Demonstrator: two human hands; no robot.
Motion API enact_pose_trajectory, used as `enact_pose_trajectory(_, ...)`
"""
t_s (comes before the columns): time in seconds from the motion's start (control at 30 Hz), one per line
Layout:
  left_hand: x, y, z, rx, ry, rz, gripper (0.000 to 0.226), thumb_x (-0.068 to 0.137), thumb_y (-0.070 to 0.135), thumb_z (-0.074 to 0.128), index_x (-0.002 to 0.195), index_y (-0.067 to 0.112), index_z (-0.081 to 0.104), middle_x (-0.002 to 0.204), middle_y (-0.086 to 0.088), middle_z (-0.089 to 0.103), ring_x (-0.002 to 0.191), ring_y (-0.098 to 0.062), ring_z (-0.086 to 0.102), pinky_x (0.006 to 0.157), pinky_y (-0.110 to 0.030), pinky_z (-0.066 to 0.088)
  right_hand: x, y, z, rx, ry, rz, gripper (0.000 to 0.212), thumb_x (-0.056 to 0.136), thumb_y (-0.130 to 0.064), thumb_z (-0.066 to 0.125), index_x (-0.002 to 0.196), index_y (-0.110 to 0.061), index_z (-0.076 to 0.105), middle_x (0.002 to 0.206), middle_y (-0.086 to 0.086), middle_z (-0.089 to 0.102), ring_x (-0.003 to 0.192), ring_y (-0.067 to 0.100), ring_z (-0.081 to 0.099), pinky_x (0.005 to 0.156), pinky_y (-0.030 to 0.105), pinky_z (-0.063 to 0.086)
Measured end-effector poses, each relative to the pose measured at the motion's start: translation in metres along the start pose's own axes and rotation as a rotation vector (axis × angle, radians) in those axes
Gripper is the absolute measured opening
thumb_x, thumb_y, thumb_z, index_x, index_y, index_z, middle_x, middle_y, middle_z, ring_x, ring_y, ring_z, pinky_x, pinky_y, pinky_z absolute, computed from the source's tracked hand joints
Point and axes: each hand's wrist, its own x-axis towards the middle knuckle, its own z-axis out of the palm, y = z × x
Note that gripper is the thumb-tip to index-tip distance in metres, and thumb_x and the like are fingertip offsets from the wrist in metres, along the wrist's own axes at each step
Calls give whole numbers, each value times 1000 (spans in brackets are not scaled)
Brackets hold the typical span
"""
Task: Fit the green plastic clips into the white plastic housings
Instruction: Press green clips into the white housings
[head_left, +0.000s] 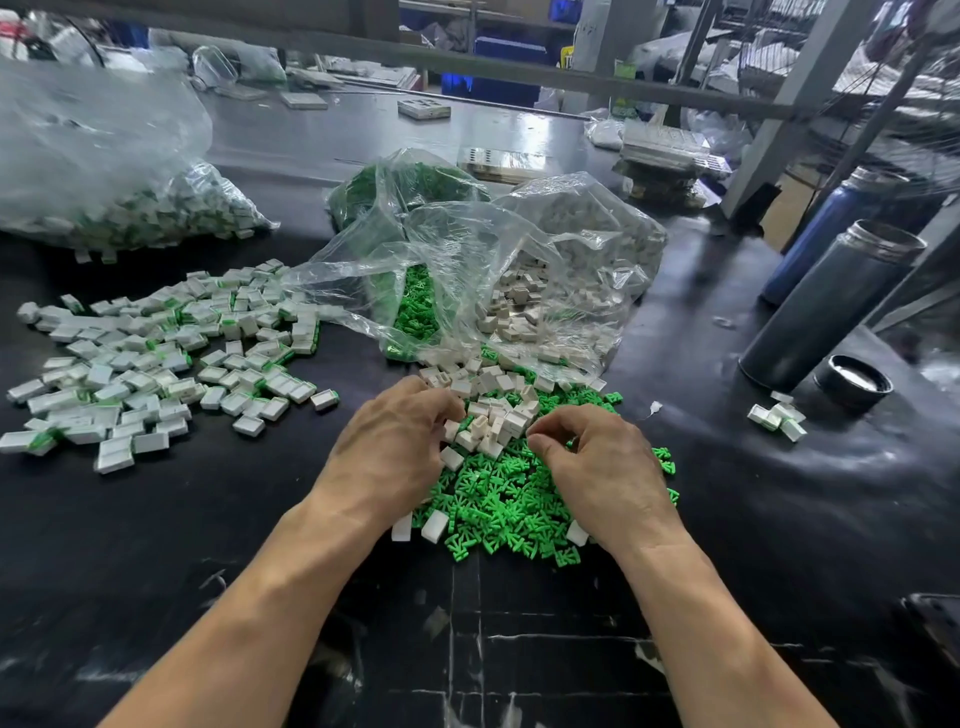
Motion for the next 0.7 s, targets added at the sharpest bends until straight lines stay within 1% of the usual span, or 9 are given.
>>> enact_pose_trajectory(0.1,1,1,4,44,-23,7,31,103,20,57,127,37,64,117,9,56,111,-16,58,96,-37,50,-1,-1,0,-44,-40,-10,5,93,-42,74,96,-38,74,97,-22,63,92,3,57,83,27,40)
enact_pose_trajectory(0.17,2,2,5,51,-26,-1,34,102,17,58,126,40,65,116,10,54,109,-17,57,95,-37,49,-1,-2,1,-71,-67,-17,6,93,-43,73,97,-38,74,97,-20,61,93,4,57,84,27,40)
enact_pose_trajectory(0.23,3,1,6,47,-20,-4,33,101,17,59,122,41,67,114,11,54,109,-16,57,95,-37,49,-2,-3,1,-101,-90,-22,8,92,-46,73,97,-40,73,96,-20,58,94,5,56,85,28,41)
enact_pose_trajectory(0.33,3,-2,4,22,-25,-27,26,101,21,60,114,41,69,111,12,54,107,-16,59,96,-38,51,-3,-3,1,-130,-123,-22,13,91,-50,74,100,-42,72,100,-20,57,100,7,54,91,31,42)
enact_pose_trajectory(0.4,3,-3,3,7,-35,-47,21,102,26,59,113,39,69,111,13,55,108,-16,59,97,-40,51,-3,-3,-1,-137,-145,-15,15,90,-52,74,101,-43,71,105,-20,56,104,8,52,94,32,41)
enact_pose_trajectory(0.5,4,-3,1,-12,-41,-65,16,102,28,59,110,38,68,110,13,56,107,-15,59,97,-38,50,-4,-5,0,-163,-166,-21,15,89,-51,75,101,-42,71,106,-20,54,105,8,51,95,31,40)
enact_pose_trajectory(0.6,3,-3,-1,-36,-36,-83,12,99,26,63,102,37,66,105,13,57,104,-13,59,94,-35,50,-5,-9,4,-191,-173,-44,12,92,-48,74,100,-40,72,104,-18,53,105,9,51,96,32,41)
enact_pose_trajectory(0.7,2,-3,-5,-76,-18,-111,14,93,24,71,94,35,63,94,18,62,95,-8,62,88,-33,53,-5,-11,4,-192,-176,-48,10,92,-45,74,95,-37,69,105,-17,54,107,9,51,94,31,39)
